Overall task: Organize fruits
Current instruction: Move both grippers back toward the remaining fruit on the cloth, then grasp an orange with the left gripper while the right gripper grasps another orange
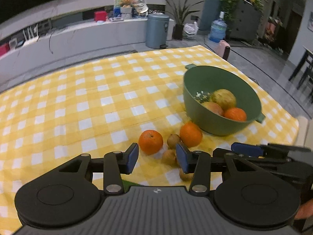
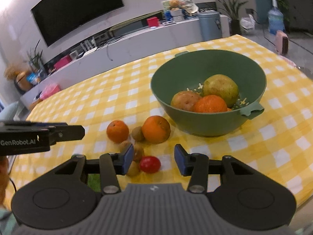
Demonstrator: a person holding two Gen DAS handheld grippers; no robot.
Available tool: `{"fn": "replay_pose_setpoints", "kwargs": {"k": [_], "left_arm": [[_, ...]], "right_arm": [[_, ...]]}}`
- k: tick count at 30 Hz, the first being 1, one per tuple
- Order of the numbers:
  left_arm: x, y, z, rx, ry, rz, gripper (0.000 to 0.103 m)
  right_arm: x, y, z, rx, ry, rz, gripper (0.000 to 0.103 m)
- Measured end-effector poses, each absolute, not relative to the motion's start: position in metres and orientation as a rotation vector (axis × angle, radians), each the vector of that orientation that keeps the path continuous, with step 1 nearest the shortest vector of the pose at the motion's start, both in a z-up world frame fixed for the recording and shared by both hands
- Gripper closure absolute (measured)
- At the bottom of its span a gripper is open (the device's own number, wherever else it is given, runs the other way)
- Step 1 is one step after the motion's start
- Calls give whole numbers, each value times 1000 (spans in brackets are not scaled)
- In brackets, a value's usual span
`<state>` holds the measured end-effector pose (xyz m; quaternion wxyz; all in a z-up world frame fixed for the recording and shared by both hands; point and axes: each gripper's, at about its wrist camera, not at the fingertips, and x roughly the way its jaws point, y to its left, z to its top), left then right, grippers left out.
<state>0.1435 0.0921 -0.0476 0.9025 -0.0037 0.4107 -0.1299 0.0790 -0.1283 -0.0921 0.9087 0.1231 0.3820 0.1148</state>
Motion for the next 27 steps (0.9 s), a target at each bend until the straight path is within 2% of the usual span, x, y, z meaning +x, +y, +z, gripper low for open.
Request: {"fn": "replay_pose_setpoints", "kwargs": {"k": [2, 18, 20, 27], "left_arm": [[152, 94, -53, -45, 862, -268, 50], [188, 108, -101, -191, 914, -238, 51], [190, 112, -104, -221, 917, -241, 55], [192, 116, -107, -265, 904, -239, 57]], "right_arm": [[84, -126, -97, 261, 782, 221, 53], [121, -120, -124, 388, 805, 202, 55], [124, -119, -127, 402, 811, 208, 55], [133, -117, -133, 428, 808, 206, 55]]}}
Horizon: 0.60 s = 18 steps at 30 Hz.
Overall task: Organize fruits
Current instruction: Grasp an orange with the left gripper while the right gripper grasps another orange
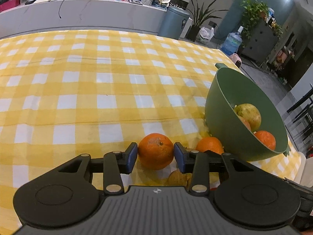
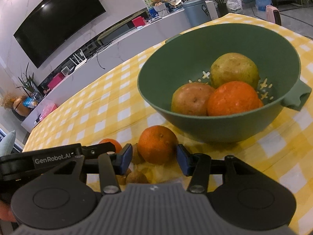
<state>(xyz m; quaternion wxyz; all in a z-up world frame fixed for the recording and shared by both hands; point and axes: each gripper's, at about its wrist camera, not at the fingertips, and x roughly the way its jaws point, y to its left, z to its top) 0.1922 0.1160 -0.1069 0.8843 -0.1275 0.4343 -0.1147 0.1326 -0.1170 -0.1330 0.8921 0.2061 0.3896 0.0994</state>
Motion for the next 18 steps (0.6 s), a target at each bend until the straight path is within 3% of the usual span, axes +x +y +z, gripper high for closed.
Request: {"fn": "replay_pose_setpoints", "kwargs": {"k": [7, 18], "left_arm": [[197, 115, -113, -304, 933, -250, 50], [191, 110, -108, -280, 904, -229, 57]], "right_arm": [[139, -120, -141, 457, 826, 194, 58], [138, -120, -138, 436, 820, 206, 61]]}}
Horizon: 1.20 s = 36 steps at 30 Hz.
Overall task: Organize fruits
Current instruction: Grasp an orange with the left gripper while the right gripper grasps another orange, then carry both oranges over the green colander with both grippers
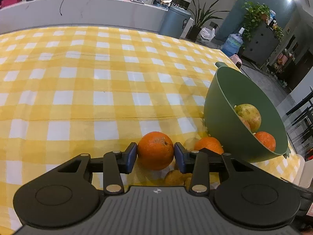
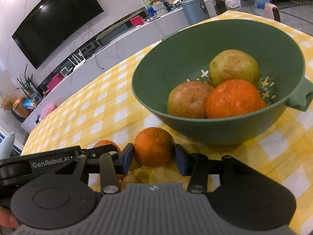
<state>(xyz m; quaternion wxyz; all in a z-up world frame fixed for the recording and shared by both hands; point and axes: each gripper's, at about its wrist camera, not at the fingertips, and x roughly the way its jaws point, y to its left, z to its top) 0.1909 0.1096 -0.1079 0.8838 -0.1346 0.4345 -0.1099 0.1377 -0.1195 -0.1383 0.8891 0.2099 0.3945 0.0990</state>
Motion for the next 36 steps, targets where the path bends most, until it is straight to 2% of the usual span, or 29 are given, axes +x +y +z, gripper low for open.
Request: {"fn": "replay_pose_setpoints", "kwargs": {"k": [23, 36], "left_arm": [[154, 84, -31, -223, 806, -183, 57], [175, 15, -12, -14, 798, -267, 57]], "right_arm": [[83, -135, -67, 235, 614, 388, 61], [125, -188, -41, 33, 586, 411, 61]]}}
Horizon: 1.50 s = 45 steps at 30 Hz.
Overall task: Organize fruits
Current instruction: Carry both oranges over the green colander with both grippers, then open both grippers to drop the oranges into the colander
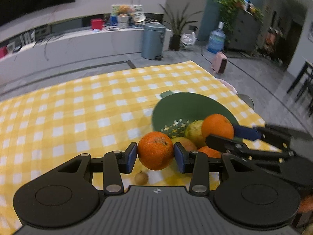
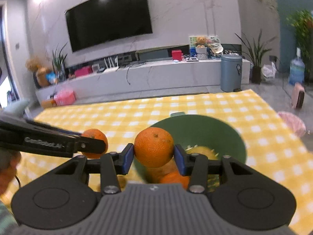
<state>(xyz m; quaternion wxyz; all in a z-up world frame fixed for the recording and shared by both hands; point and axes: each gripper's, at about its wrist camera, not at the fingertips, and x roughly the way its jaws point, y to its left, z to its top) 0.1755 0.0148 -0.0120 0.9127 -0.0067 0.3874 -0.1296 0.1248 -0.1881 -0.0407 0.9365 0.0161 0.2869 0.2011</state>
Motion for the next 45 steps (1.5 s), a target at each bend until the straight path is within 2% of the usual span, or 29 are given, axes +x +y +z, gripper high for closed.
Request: {"fn": "replay_pose_setpoints", "kwargs": {"k": [11, 24, 45], "left_arm": [[209, -33, -24, 164, 851, -351, 57], [240, -36, -48, 220, 917, -367, 57], [269, -42, -67, 202, 950, -363, 57]], "right_arm": [[180, -205, -42, -234, 624, 501, 61], [229, -187, -72, -411, 683, 594, 61], [249, -185, -91, -458, 696, 597, 61]]}}
